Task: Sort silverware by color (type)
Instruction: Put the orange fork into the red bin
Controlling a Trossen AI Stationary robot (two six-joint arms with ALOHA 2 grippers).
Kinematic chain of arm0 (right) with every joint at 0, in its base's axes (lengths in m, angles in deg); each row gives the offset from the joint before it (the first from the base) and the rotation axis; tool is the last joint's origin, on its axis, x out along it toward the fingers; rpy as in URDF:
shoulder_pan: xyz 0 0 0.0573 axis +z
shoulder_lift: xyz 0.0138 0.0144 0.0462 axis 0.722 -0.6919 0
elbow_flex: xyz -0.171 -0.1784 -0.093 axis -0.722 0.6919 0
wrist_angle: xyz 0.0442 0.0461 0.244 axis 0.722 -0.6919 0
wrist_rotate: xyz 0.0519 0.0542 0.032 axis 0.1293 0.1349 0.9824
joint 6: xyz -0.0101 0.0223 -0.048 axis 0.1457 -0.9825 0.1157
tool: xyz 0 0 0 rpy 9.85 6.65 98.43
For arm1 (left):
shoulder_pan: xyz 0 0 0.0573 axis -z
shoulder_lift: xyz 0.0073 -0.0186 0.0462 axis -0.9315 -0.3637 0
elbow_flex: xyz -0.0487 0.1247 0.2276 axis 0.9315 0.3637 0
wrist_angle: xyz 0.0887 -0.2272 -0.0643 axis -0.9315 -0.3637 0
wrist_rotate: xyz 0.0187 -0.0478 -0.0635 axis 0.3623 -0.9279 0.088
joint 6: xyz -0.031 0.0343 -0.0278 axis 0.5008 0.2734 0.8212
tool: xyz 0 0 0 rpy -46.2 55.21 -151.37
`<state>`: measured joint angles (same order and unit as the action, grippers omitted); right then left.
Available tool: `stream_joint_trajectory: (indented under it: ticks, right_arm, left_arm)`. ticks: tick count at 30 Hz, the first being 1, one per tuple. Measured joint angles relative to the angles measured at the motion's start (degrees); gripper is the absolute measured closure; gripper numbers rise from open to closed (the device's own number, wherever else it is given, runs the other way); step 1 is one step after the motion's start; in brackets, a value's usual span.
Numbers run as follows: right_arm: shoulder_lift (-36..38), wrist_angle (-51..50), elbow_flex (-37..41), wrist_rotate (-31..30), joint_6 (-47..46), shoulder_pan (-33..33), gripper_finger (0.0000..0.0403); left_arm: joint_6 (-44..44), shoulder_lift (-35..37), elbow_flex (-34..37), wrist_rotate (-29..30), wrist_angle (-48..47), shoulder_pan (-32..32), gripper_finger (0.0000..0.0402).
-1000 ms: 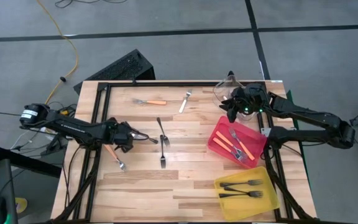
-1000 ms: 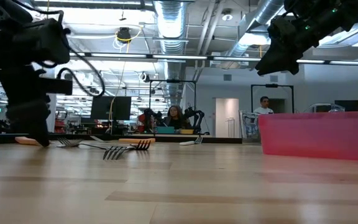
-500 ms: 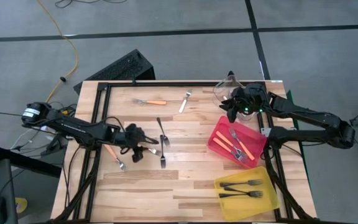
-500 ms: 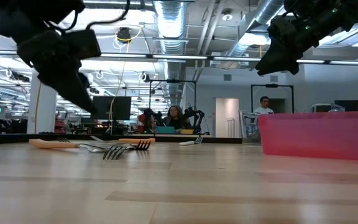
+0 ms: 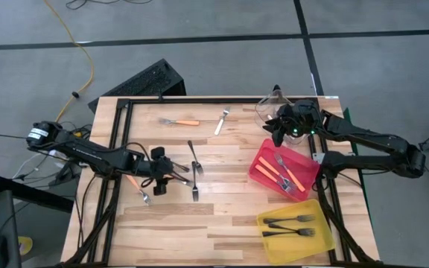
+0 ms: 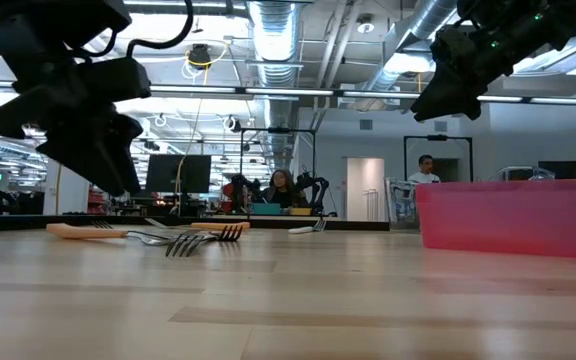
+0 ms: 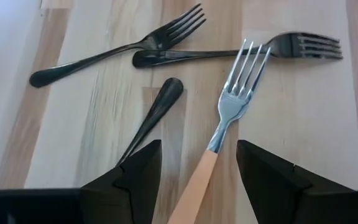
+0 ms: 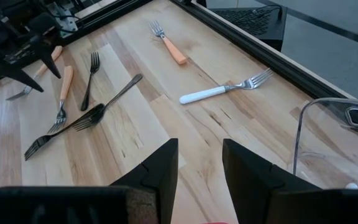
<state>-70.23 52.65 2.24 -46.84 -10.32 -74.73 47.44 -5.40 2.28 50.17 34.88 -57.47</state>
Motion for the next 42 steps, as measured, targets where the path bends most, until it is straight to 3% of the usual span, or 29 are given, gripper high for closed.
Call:
stream_joint_trajectory:
  ticks: [8, 22, 35, 42]
  right_arm:
    - [0.0, 0.0, 0.0, 0.02, 0.02, 0.0, 0.0253]
    - [0.0, 0.0, 0.0, 0.02, 0.07, 0.0, 0.0253]
    - [0.0, 0.0, 0.0, 0.02, 0.08, 0.0, 0.0253]
    - [0.0, 0.05, 0.0, 0.02, 0.07, 0.0, 0.0253]
  left_arm:
    - [-4.33, 0.04, 0.47, 0.23, 0.7, 0.0, 0.0207]
    - [-3.67, 0.07, 7.75, 1.54, 6.6, -0.16, 0.0207]
    - [-2.34, 0.2, 13.07, -1.28, 12.53, -0.59, 0.0207]
    - [-0.6, 0.2, 13.0, -3.82, 10.72, -1.04, 0.0257]
